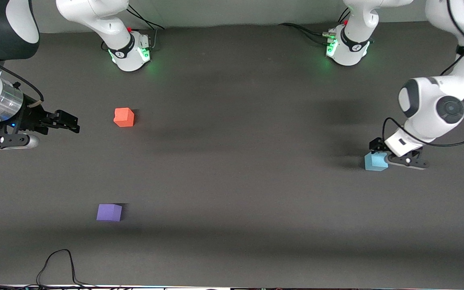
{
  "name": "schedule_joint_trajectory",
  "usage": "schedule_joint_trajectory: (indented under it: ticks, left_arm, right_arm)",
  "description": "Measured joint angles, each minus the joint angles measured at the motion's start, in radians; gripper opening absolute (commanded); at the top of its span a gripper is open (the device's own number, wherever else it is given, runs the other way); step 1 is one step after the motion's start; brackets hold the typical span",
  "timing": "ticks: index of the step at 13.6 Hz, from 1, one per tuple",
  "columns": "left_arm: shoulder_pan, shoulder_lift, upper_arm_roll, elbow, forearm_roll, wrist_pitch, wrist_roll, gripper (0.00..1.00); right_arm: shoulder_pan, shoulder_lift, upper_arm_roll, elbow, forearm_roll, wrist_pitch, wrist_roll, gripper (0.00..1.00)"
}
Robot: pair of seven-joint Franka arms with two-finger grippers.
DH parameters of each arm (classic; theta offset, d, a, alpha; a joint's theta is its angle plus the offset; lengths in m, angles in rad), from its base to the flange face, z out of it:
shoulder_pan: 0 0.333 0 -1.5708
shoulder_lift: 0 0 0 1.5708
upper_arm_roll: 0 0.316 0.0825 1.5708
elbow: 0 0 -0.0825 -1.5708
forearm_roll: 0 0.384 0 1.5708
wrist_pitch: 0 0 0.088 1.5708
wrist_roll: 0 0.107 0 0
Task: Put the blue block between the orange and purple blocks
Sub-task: 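Move the open left gripper down over the light blue cube, then close the left gripper on the blue cube and lift it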
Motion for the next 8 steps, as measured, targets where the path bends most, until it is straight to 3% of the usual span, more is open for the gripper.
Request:
schedule_joint_trajectory:
  ticks: [4, 8]
  left_arm:
    - [-0.006, 0.079, -0.001, -0.045, 0.001, 0.146, 0.000, 1.00]
    - [-0.006, 0.105, -0.001, -0.051, 0.003, 0.173, 0.007, 1.00]
  right_arm:
    - [0.000, 0.003, 0.000, 0.000, 0.000, 0.000, 0.000, 1.00]
    - [0.000, 0.003, 0.000, 0.000, 0.001, 0.000, 0.000, 1.00]
